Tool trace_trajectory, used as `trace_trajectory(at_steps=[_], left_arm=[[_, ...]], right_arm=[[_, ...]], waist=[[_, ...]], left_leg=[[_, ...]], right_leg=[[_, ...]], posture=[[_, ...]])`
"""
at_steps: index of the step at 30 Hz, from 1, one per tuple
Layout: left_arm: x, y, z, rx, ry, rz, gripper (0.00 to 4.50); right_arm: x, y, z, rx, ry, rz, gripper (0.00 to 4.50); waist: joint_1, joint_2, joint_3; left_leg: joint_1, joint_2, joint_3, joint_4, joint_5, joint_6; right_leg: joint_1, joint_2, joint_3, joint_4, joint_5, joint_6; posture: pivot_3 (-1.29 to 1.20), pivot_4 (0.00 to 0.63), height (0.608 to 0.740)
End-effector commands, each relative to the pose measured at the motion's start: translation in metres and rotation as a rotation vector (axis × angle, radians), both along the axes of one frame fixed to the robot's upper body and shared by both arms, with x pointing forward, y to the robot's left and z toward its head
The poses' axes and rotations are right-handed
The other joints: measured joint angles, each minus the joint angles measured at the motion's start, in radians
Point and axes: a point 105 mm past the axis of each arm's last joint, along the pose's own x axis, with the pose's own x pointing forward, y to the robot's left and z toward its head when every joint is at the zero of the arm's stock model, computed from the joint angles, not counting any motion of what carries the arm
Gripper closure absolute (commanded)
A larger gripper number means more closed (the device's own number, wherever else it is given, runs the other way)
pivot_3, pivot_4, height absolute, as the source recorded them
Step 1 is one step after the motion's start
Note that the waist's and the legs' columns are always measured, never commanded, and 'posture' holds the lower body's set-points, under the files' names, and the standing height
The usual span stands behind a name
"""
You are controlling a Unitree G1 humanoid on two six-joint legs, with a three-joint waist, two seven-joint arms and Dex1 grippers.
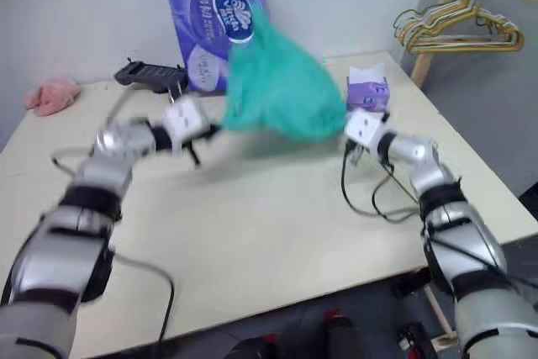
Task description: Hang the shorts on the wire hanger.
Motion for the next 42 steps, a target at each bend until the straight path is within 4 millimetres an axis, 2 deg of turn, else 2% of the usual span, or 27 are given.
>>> trace_trajectory(at_steps=[1,2,4,8,11,13,16,19,24,28,31,37,42], left_arm=[[-0.05,0.007,-0.001,-0.024,0.083,-0.014,4.42],[-0.069,0.012,-0.016,-0.003,0.153,-0.01,4.42],[-0.086,0.018,-0.026,0.028,0.217,0.007,4.42],[-0.104,0.037,-0.027,0.093,0.318,0.025,4.42],[-0.113,0.039,-0.022,0.165,0.369,-0.04,4.42],[-0.124,0.036,-0.022,0.207,0.414,-0.104,4.42],[-0.144,0.027,-0.021,0.223,0.491,-0.202,4.42],[-0.169,0.011,-0.021,0.198,0.581,-0.304,4.42],[-0.192,-0.004,-0.02,0.146,0.689,-0.37,4.42],[-0.2,-0.007,-0.02,0.134,0.727,-0.392,4.42],[-0.205,0.0,-0.025,0.154,0.773,-0.408,4.42],[-0.201,0.006,-0.03,0.173,0.77,-0.41,4.42],[-0.2,0.003,-0.032,0.175,0.764,-0.434,4.42]], right_arm=[[-0.028,0.014,0.012,0.051,0.013,0.072,4.5],[-0.04,0.015,0.001,0.042,0.056,0.076,4.5],[-0.054,0.016,-0.006,0.029,0.104,0.078,4.5],[-0.081,0.021,-0.022,0.031,0.237,0.099,4.5],[-0.091,0.026,-0.031,0.046,0.312,0.096,4.5],[-0.095,0.027,-0.034,0.053,0.345,0.088,4.5],[-0.104,0.024,-0.04,0.055,0.416,0.083,4.5],[-0.122,0.017,-0.05,0.033,0.502,0.097,4.5],[-0.149,0.006,-0.06,0.003,0.613,0.134,4.5],[-0.17,0.0,-0.062,-0.015,0.685,0.175,4.5],[-0.184,-0.004,-0.064,-0.026,0.751,0.202,4.5],[-0.196,-0.006,-0.066,-0.028,0.8,0.204,4.5],[-0.196,-0.009,-0.067,-0.023,0.811,0.19,4.5]], waist=[[-0.002,0.001,-0.001],[-0.001,0.002,-0.001],[0.017,0.003,-0.001],[0.072,0.004,0.0],[0.103,0.004,0.002],[0.119,0.004,0.002],[0.127,0.004,0.002],[0.127,0.004,0.003],[0.126,0.004,0.008],[0.125,0.004,0.012],[0.125,0.003,0.016],[0.125,0.002,0.02],[0.127,-0.002,0.028]], left_leg=[[0.001,0.001,-0.001,0.001,0.0,0.0],[0.004,0.002,-0.003,-0.001,-0.001,0.001],[0.014,0.002,-0.004,-0.005,-0.003,0.002],[0.021,0.001,-0.005,-0.002,-0.005,0.007],[0.034,0.001,-0.004,-0.003,-0.006,0.008],[0.042,0.0,-0.004,-0.004,-0.009,0.011],[0.042,-0.001,-0.001,-0.003,-0.009,0.012],[0.042,0.0,-0.002,-0.004,-0.009,0.011],[0.043,0.002,-0.002,-0.004,-0.009,0.012],[0.043,0.003,-0.002,-0.004,-0.01,0.013],[0.043,0.003,-0.002,-0.004,-0.01,0.013],[0.043,0.004,-0.001,-0.004,-0.01,0.013],[0.044,0.004,-0.002,-0.004,-0.01,0.013]], right_leg=[[0.001,0.002,0.0,0.001,0.0,0.0],[0.003,0.003,0.0,0.001,0.0,-0.001],[0.01,0.003,0.0,0.001,-0.002,-0.003],[0.018,0.004,-0.003,0.001,-0.002,-0.004],[0.033,0.007,-0.004,-0.003,-0.002,-0.004],[0.042,0.008,-0.006,-0.007,-0.003,-0.003],[0.042,0.008,-0.005,-0.007,-0.003,-0.002],[0.042,0.007,-0.004,-0.007,-0.003,-0.002],[0.042,0.008,-0.005,-0.007,-0.003,-0.003],[0.042,0.008,-0.005,-0.007,-0.003,-0.003],[0.043,0.008,-0.005,-0.007,-0.003,-0.003],[0.043,0.008,-0.005,-0.008,-0.004,-0.003],[0.045,0.008,-0.006,-0.01,-0.005,0.0]], posture=[[0.01,0.109,0.74],[0.01,0.109,0.74],[0.02,0.106,0.74],[0.02,0.098,0.74],[0.04,0.096,0.74],[0.04,0.092,0.74],[0.05,0.093,0.74],[0.05,0.105,0.74],[0.04,0.117,0.74],[0.03,0.121,0.74],[0.03,0.123,0.74],[0.02,0.126,0.74],[0.02,0.124,0.74]])
